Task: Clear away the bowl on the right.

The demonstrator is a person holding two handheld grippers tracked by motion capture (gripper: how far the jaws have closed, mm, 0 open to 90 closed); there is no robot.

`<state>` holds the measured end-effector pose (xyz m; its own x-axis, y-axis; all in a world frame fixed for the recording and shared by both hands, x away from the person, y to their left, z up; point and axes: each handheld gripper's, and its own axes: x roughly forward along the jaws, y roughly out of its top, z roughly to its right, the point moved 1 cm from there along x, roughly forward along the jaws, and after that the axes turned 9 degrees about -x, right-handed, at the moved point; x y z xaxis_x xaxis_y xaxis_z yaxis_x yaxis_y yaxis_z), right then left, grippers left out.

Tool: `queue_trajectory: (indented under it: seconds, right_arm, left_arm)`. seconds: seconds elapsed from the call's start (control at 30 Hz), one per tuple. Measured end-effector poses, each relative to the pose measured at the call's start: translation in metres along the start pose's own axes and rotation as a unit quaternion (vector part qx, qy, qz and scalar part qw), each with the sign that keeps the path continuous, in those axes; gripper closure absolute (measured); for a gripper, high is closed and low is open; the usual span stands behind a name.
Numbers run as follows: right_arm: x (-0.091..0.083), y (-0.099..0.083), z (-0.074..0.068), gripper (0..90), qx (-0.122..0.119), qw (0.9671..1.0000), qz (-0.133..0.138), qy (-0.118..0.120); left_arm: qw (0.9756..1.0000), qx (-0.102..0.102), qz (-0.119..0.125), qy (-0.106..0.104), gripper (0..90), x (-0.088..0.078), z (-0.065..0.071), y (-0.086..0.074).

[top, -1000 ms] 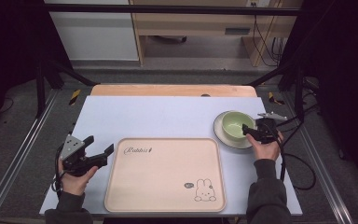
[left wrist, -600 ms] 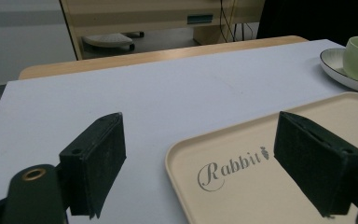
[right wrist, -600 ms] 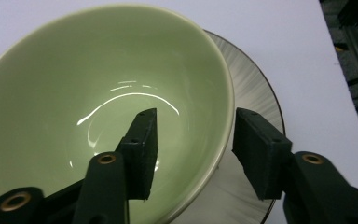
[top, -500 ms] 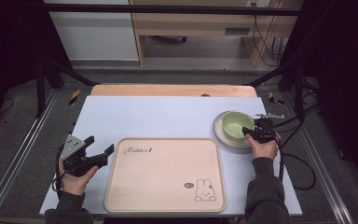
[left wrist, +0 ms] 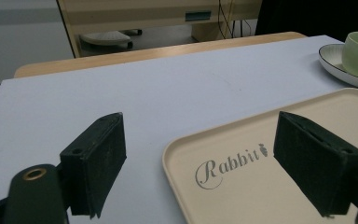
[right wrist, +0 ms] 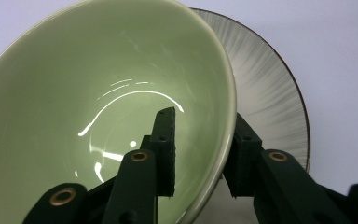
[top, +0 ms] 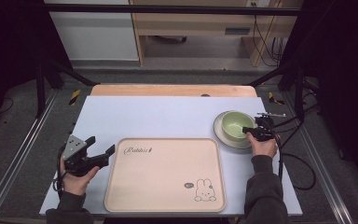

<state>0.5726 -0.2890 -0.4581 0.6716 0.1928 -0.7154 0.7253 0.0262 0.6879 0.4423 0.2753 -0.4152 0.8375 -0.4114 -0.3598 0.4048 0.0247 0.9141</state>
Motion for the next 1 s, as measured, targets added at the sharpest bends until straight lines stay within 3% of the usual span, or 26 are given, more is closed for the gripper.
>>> queue_trajectory:
  seconds: [0.5,0.67,1.0]
  right_arm:
    - [0.004,0.0079,0.0026,79.4,0.007,0.9995,-0.026,-0.015]
    - [0.0043,0.0097,0.0025,83.2,0.021,0.9994,-0.024,-0.012]
    - [0.0029,0.01,0.0044,84.0,0.031,0.9989,-0.032,-0.011]
  left_arm:
    - [1.0,0.0,0.0,-0.002,16.4,0.0002,0.0003,0.0001]
    - [1.0,-0.002,0.001,-0.002,16.5,-0.0002,0.0001,0.0006]
    - [1.0,-0.003,0.001,-0.002,16.7,-0.0004,-0.0002,0.0012]
